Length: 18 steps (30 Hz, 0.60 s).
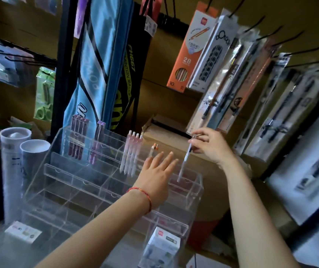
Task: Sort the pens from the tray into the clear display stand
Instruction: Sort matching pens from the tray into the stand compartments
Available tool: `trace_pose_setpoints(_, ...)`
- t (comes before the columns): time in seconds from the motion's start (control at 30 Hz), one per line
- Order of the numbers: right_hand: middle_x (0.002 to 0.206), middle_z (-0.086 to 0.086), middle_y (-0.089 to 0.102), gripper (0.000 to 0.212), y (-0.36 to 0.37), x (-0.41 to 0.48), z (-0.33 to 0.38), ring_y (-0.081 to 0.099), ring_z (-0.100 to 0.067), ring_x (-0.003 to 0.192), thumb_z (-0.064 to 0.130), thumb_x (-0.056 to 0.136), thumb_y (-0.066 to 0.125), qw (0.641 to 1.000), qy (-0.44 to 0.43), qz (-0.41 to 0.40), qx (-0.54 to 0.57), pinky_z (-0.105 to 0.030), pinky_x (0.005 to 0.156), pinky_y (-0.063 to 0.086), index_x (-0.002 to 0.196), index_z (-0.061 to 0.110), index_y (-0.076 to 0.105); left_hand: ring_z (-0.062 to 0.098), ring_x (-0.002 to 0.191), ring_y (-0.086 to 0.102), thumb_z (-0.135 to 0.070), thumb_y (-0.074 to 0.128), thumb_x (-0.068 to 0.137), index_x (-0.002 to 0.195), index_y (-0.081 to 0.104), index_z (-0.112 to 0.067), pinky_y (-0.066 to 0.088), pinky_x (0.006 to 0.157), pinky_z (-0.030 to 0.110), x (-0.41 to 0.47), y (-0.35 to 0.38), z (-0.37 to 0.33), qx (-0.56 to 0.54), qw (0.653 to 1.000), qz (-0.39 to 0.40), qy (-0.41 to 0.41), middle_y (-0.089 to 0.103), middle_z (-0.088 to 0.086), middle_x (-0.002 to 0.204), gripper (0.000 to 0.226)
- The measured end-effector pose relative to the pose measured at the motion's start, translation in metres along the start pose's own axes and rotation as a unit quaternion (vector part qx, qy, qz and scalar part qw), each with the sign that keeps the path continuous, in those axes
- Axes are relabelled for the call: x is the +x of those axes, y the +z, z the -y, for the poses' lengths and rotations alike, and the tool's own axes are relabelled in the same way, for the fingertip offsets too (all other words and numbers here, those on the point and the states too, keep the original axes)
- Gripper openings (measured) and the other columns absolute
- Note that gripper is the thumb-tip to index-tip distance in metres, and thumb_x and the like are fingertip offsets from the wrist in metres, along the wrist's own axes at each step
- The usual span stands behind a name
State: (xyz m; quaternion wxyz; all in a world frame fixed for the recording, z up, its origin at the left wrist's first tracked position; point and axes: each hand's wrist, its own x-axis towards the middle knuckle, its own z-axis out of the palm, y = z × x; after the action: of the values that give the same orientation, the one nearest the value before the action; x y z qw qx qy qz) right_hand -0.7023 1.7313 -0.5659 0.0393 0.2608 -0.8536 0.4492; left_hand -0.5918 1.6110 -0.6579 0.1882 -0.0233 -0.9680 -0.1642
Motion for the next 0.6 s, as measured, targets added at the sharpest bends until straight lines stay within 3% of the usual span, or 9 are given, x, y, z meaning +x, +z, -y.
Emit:
trace_pose_setpoints(0.17,0.099,-0.02,0.065,0.016,0.004,-0.011,-0.008,0.066,-0.02,0.08,-0.002,0.086,0.059,0.996,0.036,0.082,0.012,-0.026,0.066,0.057,0.087,0.014,0.058,0.02,0.144,-0.017,-0.003,0.04,0.086,0.148,-0.009,-0.023,-0.013,0.115,0.042,0.005,0.005,-0.016,0.007,0.999,0.032,-0.01,-0.014,-0.003,0.157,0.081)
trace_pose_setpoints(0.4,0.095,-0.017,0.067,0.014,-0.001,-0.008,0.004,0.068,-0.024,0.083,-0.001,0.084,0.063,0.995,0.019,0.099,0.008,-0.027,0.069,0.059,0.09,0.011,0.058,0.018,0.143,-0.017,-0.005,0.039,0.087,0.149,0.002,-0.022,-0.01,0.117,0.045,0.006,-0.003,0.002,0.048,0.998,0.041,-0.011,-0.015,-0.002,0.156,0.075)
trace_pose_setpoints(0.6,0.078,-0.006,0.068,0.015,0.007,-0.011,-0.004,0.067,-0.009,0.065,0.001,0.081,0.067,0.993,0.042,0.112,-0.016,-0.023,0.064,0.057,0.086,0.012,0.059,0.018,0.144,-0.014,-0.006,0.038,0.088,0.149,0.003,-0.023,-0.01,0.117,0.045,0.007,-0.007,0.004,0.059,0.997,0.05,0.0,-0.011,-0.004,0.157,0.072)
